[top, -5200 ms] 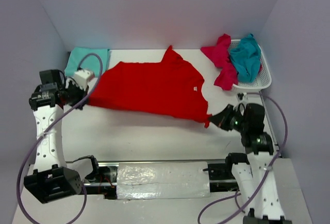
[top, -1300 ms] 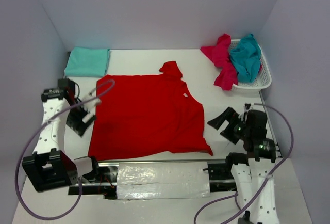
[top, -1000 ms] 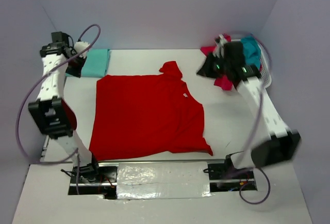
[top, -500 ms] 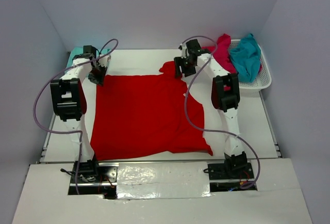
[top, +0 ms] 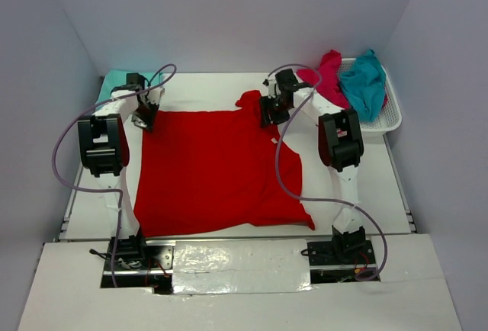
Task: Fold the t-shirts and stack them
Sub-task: Flatten out the tshirt
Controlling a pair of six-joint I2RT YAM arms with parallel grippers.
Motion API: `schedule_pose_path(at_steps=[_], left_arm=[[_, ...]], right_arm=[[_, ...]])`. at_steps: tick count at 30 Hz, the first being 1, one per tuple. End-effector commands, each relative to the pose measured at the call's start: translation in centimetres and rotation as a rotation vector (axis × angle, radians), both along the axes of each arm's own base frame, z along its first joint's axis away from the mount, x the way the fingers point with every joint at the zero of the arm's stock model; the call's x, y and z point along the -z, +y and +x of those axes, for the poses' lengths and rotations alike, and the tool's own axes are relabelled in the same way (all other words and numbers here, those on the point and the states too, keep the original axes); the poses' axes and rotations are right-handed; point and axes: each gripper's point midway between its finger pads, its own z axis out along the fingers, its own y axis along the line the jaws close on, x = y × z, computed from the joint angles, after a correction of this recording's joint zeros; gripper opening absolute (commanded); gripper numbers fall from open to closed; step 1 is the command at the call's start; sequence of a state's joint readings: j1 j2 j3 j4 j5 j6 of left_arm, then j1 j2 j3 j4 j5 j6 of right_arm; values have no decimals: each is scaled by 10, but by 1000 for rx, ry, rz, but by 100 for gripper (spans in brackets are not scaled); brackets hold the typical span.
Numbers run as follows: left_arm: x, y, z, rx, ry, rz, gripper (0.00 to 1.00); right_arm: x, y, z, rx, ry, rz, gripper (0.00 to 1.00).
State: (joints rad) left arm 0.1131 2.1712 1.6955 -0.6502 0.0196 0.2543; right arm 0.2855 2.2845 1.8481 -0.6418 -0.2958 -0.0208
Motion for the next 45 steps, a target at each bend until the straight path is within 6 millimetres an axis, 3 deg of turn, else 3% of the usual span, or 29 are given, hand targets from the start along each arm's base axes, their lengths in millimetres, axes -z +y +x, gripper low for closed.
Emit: schedule_pose_path(at_steps=[1, 3, 9, 12, 14, 15, 16, 18, 19, 20, 21, 22, 23, 26, 28, 29, 30, 32, 33, 34, 36, 37, 41, 42, 43, 44, 45], left_arm=[[22, -3, -2, -3, 35, 7, 30], [26, -1, -2, 1, 43, 41, 30], [30, 0, -1, 9, 49, 58, 30], [33, 5, 1, 8, 53, 84, 29], [33, 8, 3, 10, 50, 100, 28], [34, 10, 4, 7, 50, 112, 28], [32, 11, 9, 6, 40, 117, 27], [33, 12, 12, 8, 38, 125, 27], [30, 12, 18, 12, 21, 133, 27], [30, 10, 21, 17, 17, 137, 27], [28, 7, 27, 34, 0, 145, 27], [27, 5, 30, 43, -9, 149, 27], [26, 2, 32, 50, -15, 153, 27], [25, -6, 43, 79, -40, 176, 28], [27, -11, 49, 86, -44, 175, 28], [29, -12, 50, 90, -43, 175, 28], [31, -14, 54, 90, -48, 176, 28], [32, -14, 60, 84, -58, 185, 28], [26, -14, 66, 77, -77, 186, 28], [28, -14, 69, 73, -79, 183, 30], [16, -16, 80, 67, -110, 173, 33], [11, -17, 85, 70, -124, 173, 41], [-37, -25, 106, 77, -220, 135, 57], [-65, -29, 111, 83, -269, 114, 60], [-80, -34, 112, 92, -296, 92, 62], [-94, -40, 111, 107, -318, 71, 63], [-122, -51, 105, 145, -362, 24, 65]], right_arm=[[-58, 12, 5, -22, -139, 114, 63], [-57, 18, 0, -47, -146, 155, 62], [-21, 14, 3, -37, -66, 160, 53], [-22, 7, 11, 19, -59, 168, 35], [-28, -9, 20, 81, -57, 162, 23], [-28, -14, 23, 99, -45, 177, 8], [-31, -29, 29, 139, -39, 200, 0], [-47, -41, 33, 207, -34, 279, 0], [-44, -68, 35, 284, -26, 291, 0], [-59, -81, 43, 355, -64, 314, 0], [-60, -102, 45, 417, -73, 312, 0], [-65, -106, 47, 444, -88, 300, 0], [-70, -141, 51, 532, -115, 262, 0], [-80, -168, 55, 598, -161, 183, 0], [-86, -172, 58, 589, -173, 159, 0], [-78, -170, 60, 582, -150, 154, 7], [-87, -169, 67, 569, -165, 161, 21], [-72, -169, 64, 576, -105, 144, 50], [-72, -170, 65, 580, -105, 142, 56], [-74, -169, 66, 574, -112, 142, 75], [-87, -166, 67, 558, -141, 139, 83], [-95, -166, 67, 541, -160, 125, 94], [-145, -154, 62, 486, -232, 86, 100], [-154, -151, 55, 480, -225, 82, 100], [-175, -149, 46, 477, -247, 98, 100], [-184, -133, 35, 450, -243, 115, 100], [-172, -130, 17, 450, -191, 118, 100]])
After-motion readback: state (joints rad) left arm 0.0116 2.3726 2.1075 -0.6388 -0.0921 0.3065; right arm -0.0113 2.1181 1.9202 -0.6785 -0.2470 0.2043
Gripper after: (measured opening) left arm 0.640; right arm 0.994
